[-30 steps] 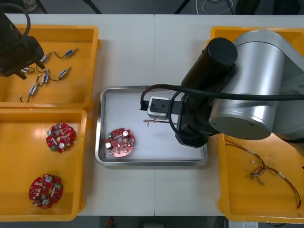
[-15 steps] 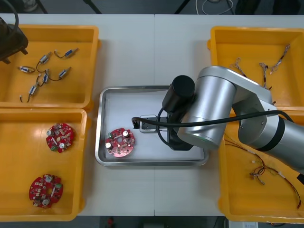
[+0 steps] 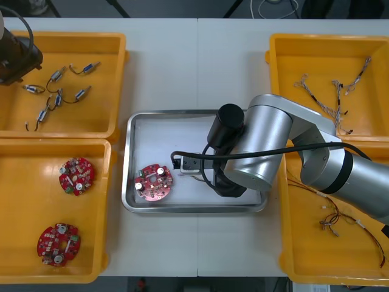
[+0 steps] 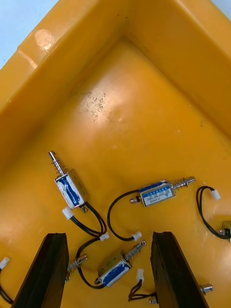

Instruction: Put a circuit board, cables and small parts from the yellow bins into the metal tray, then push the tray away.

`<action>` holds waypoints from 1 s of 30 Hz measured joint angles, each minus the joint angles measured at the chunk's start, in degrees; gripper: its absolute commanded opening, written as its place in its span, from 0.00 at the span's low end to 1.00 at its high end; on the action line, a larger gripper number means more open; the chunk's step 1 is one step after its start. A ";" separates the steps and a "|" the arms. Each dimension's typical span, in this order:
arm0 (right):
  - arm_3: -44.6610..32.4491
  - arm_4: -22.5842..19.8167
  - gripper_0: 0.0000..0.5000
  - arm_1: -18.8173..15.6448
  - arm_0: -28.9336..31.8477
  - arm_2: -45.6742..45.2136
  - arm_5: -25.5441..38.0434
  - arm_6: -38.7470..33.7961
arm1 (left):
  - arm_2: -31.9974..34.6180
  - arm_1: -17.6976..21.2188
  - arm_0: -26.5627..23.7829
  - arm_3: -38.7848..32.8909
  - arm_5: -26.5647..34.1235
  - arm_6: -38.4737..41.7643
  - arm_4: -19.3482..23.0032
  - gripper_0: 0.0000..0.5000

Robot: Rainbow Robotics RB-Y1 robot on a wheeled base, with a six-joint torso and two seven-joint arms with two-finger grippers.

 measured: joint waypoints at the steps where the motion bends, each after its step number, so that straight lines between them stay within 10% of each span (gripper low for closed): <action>1: 0.00 0.01 1.00 0.00 0.01 0.00 -0.18 0.00 | 0.00 -0.17 0.00 0.54 -0.53 0.00 -0.45 1.00; 30: -15.60 3.61 1.00 3.66 5.97 -31.15 19.70 -0.56 | -0.34 -3.34 -0.01 13.08 -13.74 -0.01 -3.11 1.00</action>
